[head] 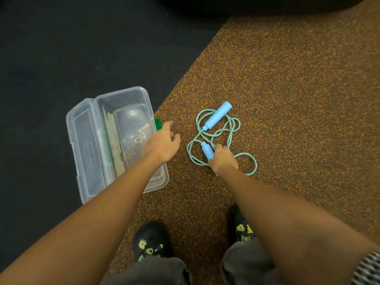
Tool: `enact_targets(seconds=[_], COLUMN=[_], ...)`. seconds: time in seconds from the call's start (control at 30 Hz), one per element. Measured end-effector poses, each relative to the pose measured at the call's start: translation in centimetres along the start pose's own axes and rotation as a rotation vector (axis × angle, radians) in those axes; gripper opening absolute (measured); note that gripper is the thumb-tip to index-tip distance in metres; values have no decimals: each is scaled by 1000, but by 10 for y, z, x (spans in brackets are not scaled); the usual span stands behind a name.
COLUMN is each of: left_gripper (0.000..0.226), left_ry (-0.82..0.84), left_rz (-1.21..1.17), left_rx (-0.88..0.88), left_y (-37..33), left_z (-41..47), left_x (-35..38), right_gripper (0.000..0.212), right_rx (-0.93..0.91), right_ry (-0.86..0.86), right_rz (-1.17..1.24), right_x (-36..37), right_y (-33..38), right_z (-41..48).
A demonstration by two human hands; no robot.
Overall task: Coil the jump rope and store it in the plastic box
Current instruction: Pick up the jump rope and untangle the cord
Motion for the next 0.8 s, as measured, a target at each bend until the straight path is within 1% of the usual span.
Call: enact_targets(seconds=[0.1,0.27,0.37,0.43,0.57,0.67,0.8], left_gripper=[49,45,39,34,33,33,31], left_ry=[-38,-52,-46,-68,-99,-127,-154], left_rz=[-29,7,20,3,-62,-120,-226], left_rx=[19,79,84,71,45,54,62], left_y=[-3,-14,-19,-22,-33,-43,-57], left_z=[-1,-16,-26,-35,-65,-93,-125], left_x=[-4,-11,-25,-40,-64,-77,-87], right_gripper=[50,52,55,57,40,37,41], right_rx=[-16,-17,42,14,-39,-137,-260], right_ry=[-28,14,37,44,126,147,91], right_rz=[-15,-17,111,219,607,683,723], right_x=[4,3,-15,-34,-71,-104,-144], right_y=[2,6,8,17,40,59,75], right_z=[3,-3,-9,-16,-46,-81,-130])
Point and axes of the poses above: each hand's wrist, its own z-axis towards the middle knuckle, its own x-axis out of the palm, y = z × x, the point moved 6 cm from there along z, towards the middle knuckle, and after that the axes turned 6 degrees about -x, right-handed, at the moved point
